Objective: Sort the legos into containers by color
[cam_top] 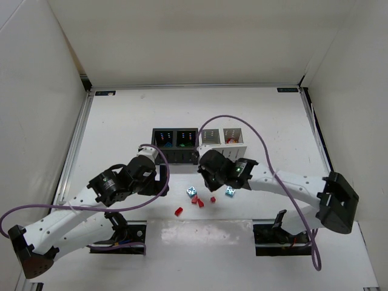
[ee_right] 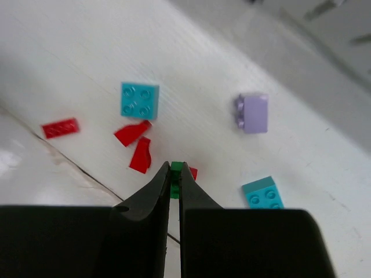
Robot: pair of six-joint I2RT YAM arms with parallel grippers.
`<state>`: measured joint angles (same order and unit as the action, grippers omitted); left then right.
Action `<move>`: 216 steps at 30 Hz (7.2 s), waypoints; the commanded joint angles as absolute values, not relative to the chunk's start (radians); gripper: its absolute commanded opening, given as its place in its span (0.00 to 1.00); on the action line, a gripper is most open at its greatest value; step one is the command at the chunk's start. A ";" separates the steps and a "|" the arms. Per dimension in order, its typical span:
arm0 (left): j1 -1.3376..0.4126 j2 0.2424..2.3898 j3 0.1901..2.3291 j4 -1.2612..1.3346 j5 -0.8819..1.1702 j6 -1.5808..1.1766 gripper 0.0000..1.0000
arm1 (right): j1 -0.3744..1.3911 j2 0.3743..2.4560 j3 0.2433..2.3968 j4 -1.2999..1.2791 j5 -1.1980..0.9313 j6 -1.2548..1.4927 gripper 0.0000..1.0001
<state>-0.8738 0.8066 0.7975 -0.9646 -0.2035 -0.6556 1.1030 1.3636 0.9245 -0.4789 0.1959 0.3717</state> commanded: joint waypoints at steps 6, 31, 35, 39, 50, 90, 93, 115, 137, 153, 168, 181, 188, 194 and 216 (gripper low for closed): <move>-0.881 0.764 0.787 -0.950 -0.248 -0.672 1.00 | 0.956 1.373 1.279 -0.471 0.094 0.143 0.00; -0.876 0.842 0.831 -0.916 -0.230 -0.672 1.00 | 0.844 1.660 1.597 -0.468 -0.005 0.067 0.44; -0.876 0.859 0.818 -0.870 -0.201 -0.683 1.00 | 0.824 1.563 1.533 -0.469 -0.005 0.084 0.44; -0.876 0.890 0.808 -0.824 -0.190 -0.698 1.00 | 0.811 1.485 1.467 -0.480 0.028 0.100 0.44; -1.007 1.205 0.805 -0.545 -0.218 -0.788 0.99 | 0.782 1.145 1.143 -0.534 0.244 0.273 0.48; -1.100 1.611 0.913 -0.572 -0.356 -0.910 0.60 | 0.670 0.813 0.969 -0.727 0.330 0.348 0.51; -1.103 1.611 0.922 -0.575 -0.357 -0.902 0.58 | 0.673 0.807 0.969 -0.729 0.331 0.348 0.51; -0.948 1.146 1.144 -0.876 -0.603 -0.622 0.53 | 0.578 0.775 0.931 -0.643 0.235 0.319 0.51; -0.512 1.362 1.233 -0.706 -0.256 -0.416 0.66 | 0.563 0.865 0.931 -0.661 0.264 0.357 0.53; -0.581 1.114 1.122 -0.825 -0.267 -0.511 1.00 | 0.781 0.913 0.783 -0.652 0.328 0.589 0.63; -0.702 0.753 0.922 -1.077 -0.287 -0.686 1.00 | 0.991 1.209 0.638 -0.433 0.459 0.836 0.67; -0.706 0.675 0.923 -1.166 -0.318 -0.703 1.00 | 1.011 1.361 0.617 -0.363 0.463 0.916 0.58; -0.706 0.678 0.927 -1.172 -0.328 -0.713 1.00 | 1.032 1.359 0.635 -0.406 0.500 0.945 0.37; -0.706 0.715 0.924 -1.144 -0.328 -0.706 1.00 | 1.069 1.253 0.790 -0.544 0.578 0.783 0.31; -0.707 0.762 0.936 -1.157 -0.362 -0.733 1.00 | 0.948 1.770 1.725 -0.324 0.068 0.209 0.30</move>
<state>-0.7029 0.7494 0.8879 -1.1515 -0.3309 -0.7490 0.9440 1.7203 1.6218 -0.3679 0.1577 0.2684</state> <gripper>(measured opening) 0.998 0.408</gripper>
